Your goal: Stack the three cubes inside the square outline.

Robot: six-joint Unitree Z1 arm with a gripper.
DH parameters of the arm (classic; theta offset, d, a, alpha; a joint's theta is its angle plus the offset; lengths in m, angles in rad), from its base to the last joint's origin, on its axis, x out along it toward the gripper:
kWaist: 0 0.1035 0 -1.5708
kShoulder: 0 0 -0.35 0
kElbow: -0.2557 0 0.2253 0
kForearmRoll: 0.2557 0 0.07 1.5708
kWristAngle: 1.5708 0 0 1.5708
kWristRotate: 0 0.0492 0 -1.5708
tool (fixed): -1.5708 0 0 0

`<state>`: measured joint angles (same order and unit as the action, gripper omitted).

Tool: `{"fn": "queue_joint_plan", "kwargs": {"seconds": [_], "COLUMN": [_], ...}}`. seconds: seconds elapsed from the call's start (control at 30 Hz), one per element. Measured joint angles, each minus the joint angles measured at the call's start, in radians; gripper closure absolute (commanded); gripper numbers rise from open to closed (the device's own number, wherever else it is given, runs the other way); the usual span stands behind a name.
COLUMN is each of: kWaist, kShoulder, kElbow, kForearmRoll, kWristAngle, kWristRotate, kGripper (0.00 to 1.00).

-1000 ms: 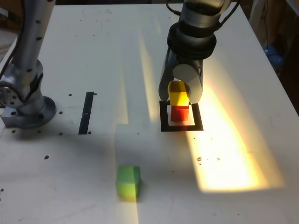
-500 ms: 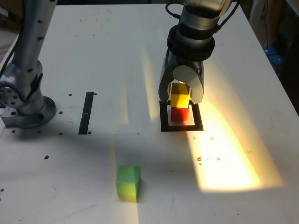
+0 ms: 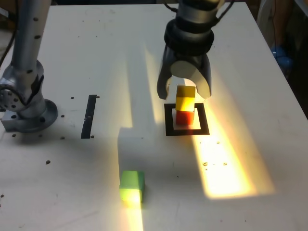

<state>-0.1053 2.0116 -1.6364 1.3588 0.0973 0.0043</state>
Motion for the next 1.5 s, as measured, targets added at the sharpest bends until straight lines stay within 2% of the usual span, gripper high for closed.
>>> {"fn": "queue_joint_plan", "kwargs": {"seconds": [0.23,0.47,0.8,0.97,1.27,1.5], "kWaist": [-0.06,-0.188,-0.378,-0.462,-0.543,-0.579], "kShoulder": [-0.077,-0.144,-0.176,-0.176,-0.143,-0.073], "kElbow": [0.092,0.187,0.245,0.255,0.276,0.254], "kForearmRoll": [0.001,-0.005,-0.013,-0.025,-0.077,-0.112], "kWristAngle": [0.006,0.001,-0.068,-0.116,-0.19,-0.22], "kWristRotate": [-0.042,-0.178,-0.339,-0.41,-0.473,-0.478], "kGripper": [0.01,0.01,0.01,0.01,0.01,0.02]}}
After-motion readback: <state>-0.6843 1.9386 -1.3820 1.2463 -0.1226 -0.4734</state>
